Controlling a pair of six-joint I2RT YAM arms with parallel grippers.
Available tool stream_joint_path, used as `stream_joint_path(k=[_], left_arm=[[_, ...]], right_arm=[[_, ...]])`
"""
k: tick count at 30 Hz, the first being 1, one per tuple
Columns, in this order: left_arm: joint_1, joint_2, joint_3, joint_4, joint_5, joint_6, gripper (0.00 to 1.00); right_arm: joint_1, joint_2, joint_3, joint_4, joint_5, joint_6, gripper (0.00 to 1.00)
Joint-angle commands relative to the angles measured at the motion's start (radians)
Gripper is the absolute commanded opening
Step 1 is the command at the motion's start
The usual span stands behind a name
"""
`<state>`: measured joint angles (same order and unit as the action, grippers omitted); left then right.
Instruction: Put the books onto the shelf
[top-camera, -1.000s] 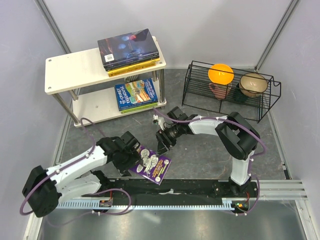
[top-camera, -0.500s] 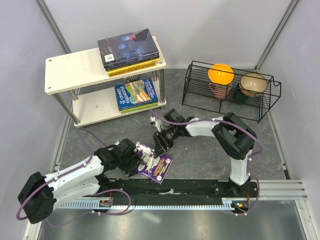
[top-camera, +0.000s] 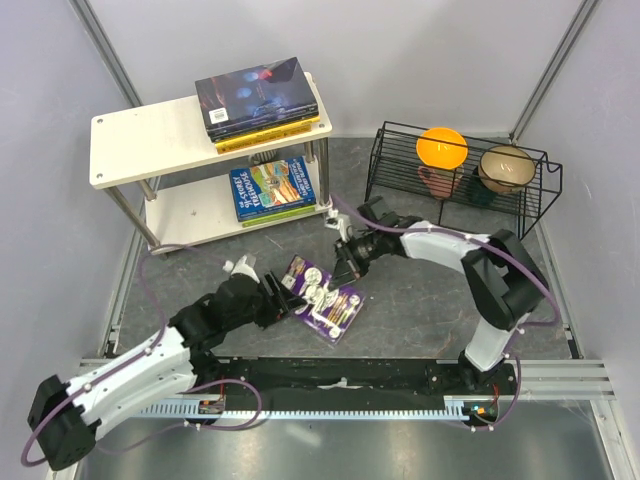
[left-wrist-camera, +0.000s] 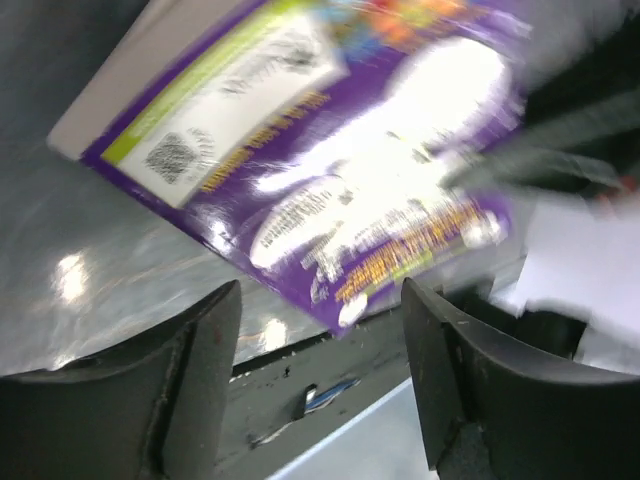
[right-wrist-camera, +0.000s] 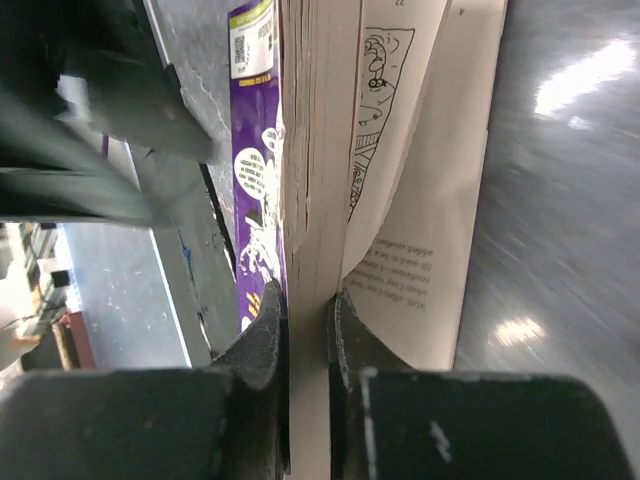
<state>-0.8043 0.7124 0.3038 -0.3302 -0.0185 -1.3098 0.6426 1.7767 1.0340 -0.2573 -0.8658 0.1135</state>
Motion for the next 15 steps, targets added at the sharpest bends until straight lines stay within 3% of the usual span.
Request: stream_joint_path(k=[1,5,9,11,15], left_arm=[[-0.001,-0.100,0.168,0.168,0.101,0.571,0.73],[-0.004,-0.050,0.351,0.086,0.258,0.976,0.73],[-0.039,-0.040,0.414,0.045,0.402,1.314,0.79],[-0.096,-0.054,0.405,0.031,0.426,1.558,0.82],[-0.237,-0.030,0.393,-0.029,0.326,1.852,0.94]], right_arm=[[-0.093,-0.099,0.078,-0.293,-0.104,-0.321,0.00],[-0.135,-0.077,0.167,-0.599,-0.162,-0.579,0.00],[-0.165,-0.059,0.238,-0.761,-0.197,-0.715,0.00],[-0.176,-0.063,0.273,-0.822,-0.209,-0.756,0.00],[-0.176,-0.079,0.304,-0.858,-0.220,-0.752,0.00]])
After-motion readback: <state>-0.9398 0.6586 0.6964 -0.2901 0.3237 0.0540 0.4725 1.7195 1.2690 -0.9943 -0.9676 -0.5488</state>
